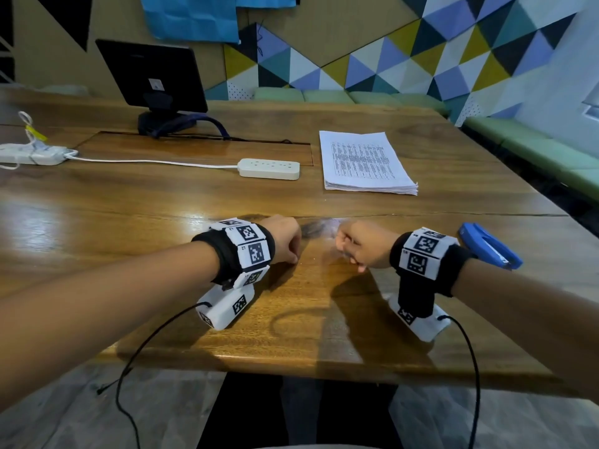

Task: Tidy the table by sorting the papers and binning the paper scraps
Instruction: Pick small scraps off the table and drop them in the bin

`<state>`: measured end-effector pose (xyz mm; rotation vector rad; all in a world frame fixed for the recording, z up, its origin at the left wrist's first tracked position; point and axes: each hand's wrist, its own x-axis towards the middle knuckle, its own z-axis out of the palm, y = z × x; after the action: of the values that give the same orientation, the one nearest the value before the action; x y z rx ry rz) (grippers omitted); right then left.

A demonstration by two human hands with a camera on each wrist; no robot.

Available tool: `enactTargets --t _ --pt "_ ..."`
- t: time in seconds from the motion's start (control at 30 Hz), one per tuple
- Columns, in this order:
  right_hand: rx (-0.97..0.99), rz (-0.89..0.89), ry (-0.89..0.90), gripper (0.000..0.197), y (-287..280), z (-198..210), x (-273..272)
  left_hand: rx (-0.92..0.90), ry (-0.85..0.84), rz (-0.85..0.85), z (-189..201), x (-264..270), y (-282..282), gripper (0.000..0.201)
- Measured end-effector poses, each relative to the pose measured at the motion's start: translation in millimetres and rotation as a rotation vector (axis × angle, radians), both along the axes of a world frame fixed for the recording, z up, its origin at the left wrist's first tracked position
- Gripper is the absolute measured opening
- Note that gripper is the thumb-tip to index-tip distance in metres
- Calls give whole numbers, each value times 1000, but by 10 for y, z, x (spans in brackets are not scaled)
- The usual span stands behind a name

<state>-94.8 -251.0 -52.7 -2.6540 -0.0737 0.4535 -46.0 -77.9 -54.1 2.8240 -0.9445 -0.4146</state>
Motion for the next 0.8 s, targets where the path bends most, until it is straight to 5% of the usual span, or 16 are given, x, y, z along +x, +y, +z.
enactTargets --t 0.8 --pt "32 33 -27 12 -120 -90 13 -87 196 -148 -4 295 -142 30"
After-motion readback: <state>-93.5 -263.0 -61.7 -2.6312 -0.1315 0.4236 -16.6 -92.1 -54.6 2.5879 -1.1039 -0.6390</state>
